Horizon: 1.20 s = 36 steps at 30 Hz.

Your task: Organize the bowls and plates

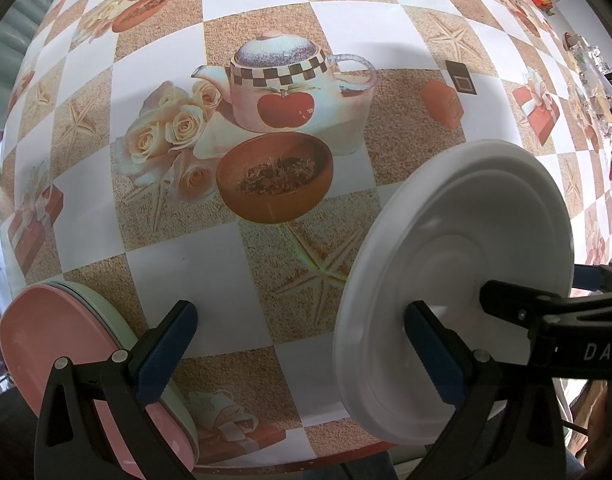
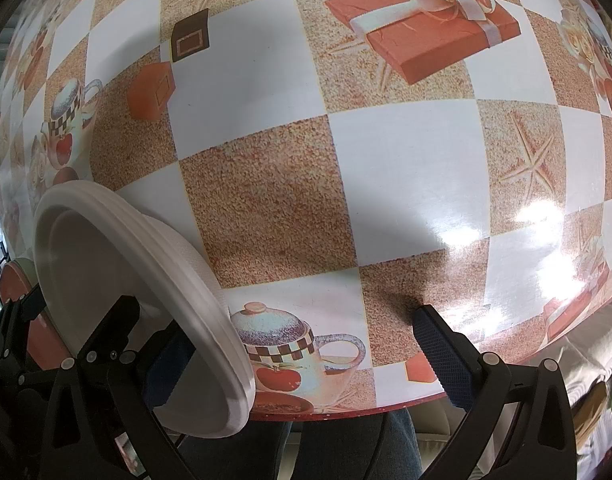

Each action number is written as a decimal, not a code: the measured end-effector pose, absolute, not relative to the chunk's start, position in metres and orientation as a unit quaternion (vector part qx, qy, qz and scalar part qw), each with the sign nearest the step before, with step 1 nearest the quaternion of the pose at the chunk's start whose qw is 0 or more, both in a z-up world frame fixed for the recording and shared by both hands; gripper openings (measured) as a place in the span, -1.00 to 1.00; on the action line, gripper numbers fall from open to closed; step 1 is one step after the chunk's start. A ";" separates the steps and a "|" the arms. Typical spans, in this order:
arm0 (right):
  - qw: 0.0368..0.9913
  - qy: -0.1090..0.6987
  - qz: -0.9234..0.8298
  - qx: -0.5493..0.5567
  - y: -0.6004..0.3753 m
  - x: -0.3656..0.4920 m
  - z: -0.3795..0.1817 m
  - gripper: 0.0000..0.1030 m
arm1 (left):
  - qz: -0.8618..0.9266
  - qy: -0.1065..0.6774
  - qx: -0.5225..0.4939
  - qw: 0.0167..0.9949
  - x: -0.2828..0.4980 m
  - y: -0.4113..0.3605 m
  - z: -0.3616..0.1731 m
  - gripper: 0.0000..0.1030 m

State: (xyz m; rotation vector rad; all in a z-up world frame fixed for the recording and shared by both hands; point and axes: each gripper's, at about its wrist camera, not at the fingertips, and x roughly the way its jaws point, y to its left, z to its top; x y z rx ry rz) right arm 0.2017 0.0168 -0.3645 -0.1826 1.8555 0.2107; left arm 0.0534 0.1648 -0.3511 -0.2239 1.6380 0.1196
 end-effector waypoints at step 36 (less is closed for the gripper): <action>0.593 0.795 0.094 -0.082 0.019 0.200 -0.360 1.00 | 0.052 0.729 -0.100 0.675 0.051 0.164 -0.350 1.00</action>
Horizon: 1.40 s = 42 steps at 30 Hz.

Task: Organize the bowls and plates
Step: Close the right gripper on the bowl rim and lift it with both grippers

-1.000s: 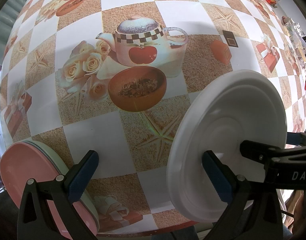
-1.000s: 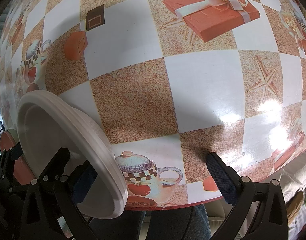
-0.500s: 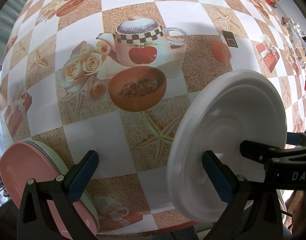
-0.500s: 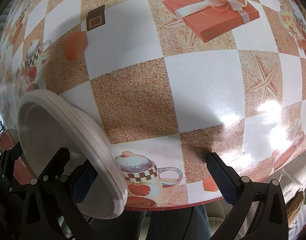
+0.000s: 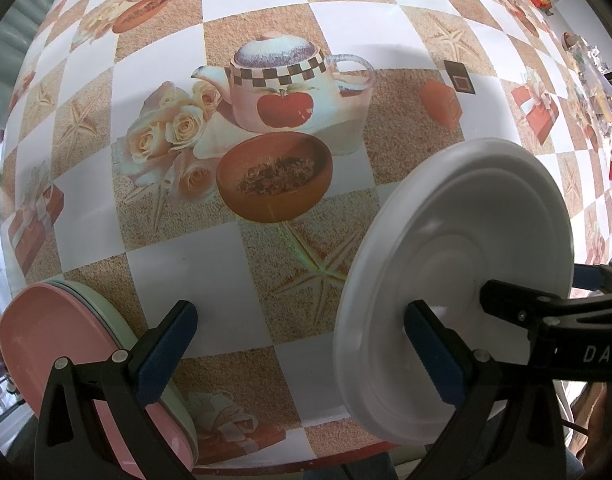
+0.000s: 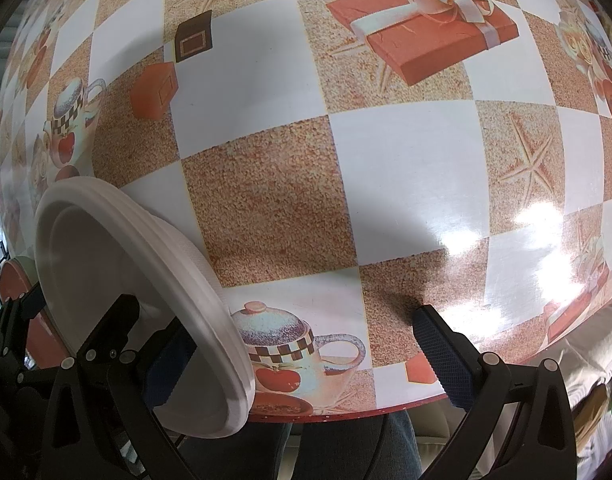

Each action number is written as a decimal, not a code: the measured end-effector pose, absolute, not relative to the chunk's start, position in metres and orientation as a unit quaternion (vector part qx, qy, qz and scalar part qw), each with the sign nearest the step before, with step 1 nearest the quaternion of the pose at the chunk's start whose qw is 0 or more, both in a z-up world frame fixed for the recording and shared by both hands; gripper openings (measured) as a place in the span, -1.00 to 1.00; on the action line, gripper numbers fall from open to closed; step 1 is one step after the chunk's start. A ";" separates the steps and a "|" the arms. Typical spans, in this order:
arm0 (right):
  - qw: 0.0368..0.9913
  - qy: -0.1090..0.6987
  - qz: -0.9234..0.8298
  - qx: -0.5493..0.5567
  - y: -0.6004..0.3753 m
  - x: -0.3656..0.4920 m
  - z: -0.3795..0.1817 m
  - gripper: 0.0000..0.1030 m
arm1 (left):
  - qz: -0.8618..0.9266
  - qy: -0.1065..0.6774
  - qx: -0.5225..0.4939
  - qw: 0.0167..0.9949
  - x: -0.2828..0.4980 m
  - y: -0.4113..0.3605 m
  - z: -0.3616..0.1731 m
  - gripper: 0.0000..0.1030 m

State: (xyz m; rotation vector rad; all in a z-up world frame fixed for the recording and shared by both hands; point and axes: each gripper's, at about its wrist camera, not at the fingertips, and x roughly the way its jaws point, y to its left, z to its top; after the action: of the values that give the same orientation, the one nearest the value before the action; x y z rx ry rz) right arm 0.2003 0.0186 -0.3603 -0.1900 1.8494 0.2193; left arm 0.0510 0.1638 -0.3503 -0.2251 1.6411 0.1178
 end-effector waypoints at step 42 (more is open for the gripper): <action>0.589 0.768 0.200 -0.154 0.119 0.169 -0.305 -0.39 | 0.016 0.712 -0.072 0.698 0.121 0.124 -0.314 -0.10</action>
State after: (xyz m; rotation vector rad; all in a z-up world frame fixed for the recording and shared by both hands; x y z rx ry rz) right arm 0.1693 0.1192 -0.3051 -0.3585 1.7875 0.4669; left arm 0.1206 0.1239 -0.3139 -0.1600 1.5875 0.0360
